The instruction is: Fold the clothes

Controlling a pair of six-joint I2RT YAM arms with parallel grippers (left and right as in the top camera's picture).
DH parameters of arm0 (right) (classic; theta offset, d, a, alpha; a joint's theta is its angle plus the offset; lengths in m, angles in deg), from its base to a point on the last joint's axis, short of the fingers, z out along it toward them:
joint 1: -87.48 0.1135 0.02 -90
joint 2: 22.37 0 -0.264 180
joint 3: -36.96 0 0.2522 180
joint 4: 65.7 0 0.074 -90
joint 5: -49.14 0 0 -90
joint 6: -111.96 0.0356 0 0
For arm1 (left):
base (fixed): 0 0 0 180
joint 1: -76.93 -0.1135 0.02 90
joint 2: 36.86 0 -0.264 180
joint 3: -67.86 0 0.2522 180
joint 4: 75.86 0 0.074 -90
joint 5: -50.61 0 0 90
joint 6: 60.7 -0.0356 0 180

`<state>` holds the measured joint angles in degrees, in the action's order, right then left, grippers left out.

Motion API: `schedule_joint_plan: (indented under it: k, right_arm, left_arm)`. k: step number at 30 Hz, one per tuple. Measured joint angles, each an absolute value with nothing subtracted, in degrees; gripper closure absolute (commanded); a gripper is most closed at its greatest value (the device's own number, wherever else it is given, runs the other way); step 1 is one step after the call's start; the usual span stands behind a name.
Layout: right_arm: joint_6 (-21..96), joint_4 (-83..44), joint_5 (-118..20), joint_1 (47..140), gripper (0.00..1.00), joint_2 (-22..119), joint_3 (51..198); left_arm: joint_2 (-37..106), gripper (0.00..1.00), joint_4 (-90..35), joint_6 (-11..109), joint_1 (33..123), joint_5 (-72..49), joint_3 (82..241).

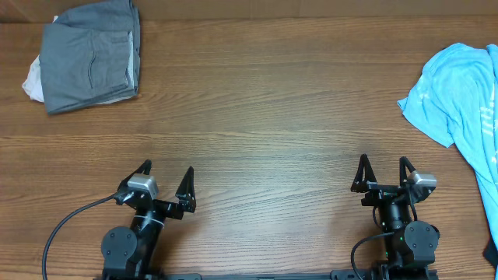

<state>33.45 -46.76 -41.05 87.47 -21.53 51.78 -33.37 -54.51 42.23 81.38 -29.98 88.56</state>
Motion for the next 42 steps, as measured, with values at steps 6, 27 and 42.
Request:
schedule_joint_plan:
  k: [6, 27, 42]
  right_arm:
    - [33.4, -46.8, -41.1, 87.4, 0.00, -21.5, 51.8]
    - [33.3, -46.8, -41.1, 87.5, 0.00, -21.5, 51.8]
    - [33.3, -46.8, -41.1, 87.4, 0.00, -21.5, 51.8]
  left_arm:
    - [-35.8, 0.00, -58.3, 42.2, 81.4, -34.2, 83.6]
    - [-35.9, 0.00, -57.8, 39.6, 79.8, -37.2, 82.2]
    - [-35.9, 0.00, -57.8, 39.6, 79.8, -37.3, 82.2]
